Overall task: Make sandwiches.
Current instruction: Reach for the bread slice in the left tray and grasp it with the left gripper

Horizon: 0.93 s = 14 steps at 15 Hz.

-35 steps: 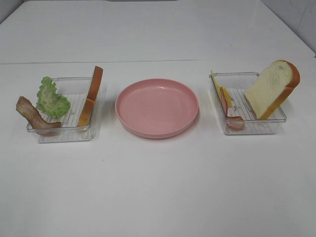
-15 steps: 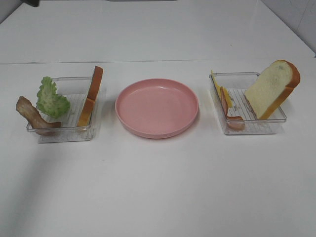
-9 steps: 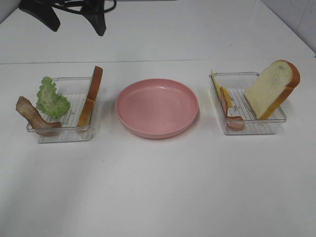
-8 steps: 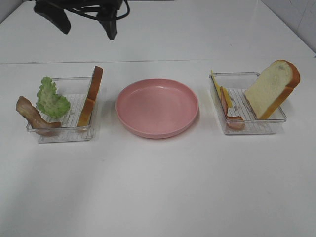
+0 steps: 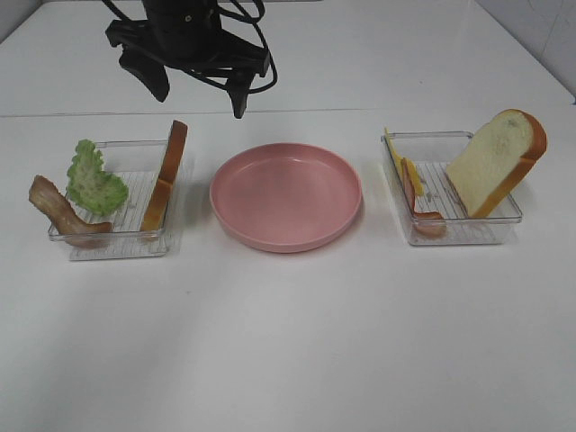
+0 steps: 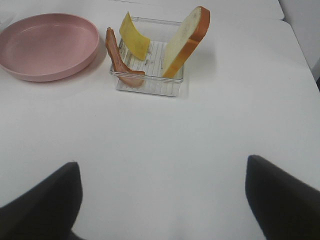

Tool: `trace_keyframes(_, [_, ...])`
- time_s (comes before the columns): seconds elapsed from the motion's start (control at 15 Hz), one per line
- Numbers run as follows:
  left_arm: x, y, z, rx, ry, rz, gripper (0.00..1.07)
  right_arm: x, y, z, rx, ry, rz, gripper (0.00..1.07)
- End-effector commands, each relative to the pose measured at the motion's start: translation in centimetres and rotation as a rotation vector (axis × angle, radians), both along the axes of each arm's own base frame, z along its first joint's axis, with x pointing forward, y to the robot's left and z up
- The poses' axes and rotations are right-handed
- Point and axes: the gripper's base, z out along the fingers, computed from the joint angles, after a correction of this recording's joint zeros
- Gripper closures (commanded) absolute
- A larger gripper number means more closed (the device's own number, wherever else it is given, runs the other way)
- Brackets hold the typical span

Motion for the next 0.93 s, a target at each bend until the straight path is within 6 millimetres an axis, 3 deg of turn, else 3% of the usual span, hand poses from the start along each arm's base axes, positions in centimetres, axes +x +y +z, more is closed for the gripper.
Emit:
trace_keyframes(0.07, [0.1,0.6,-0.8,0.049,0.043,0.024,0.23,-0.3,0.0,0.0,-0.012,-0.025,-0.001,0.28])
trace_keyframes(0.33, [0.6,0.7,-2.8,0.092,0.066,0.029,0.23,-0.3,0.0,0.0,-0.012,-0.025,-0.001,0.28])
trace_keyframes(0.6, [1.9,2.6,-4.9,0.051,0.131,0.105,0.27,-0.3,0.0,0.0,-0.012,-0.025,-0.001,0.28])
trace_keyframes(0.93, [2.1,2.2,-7.4,0.066,0.182,0.097,0.30,-0.3,0.0,0.0,-0.012,-0.025,-0.001,0.28])
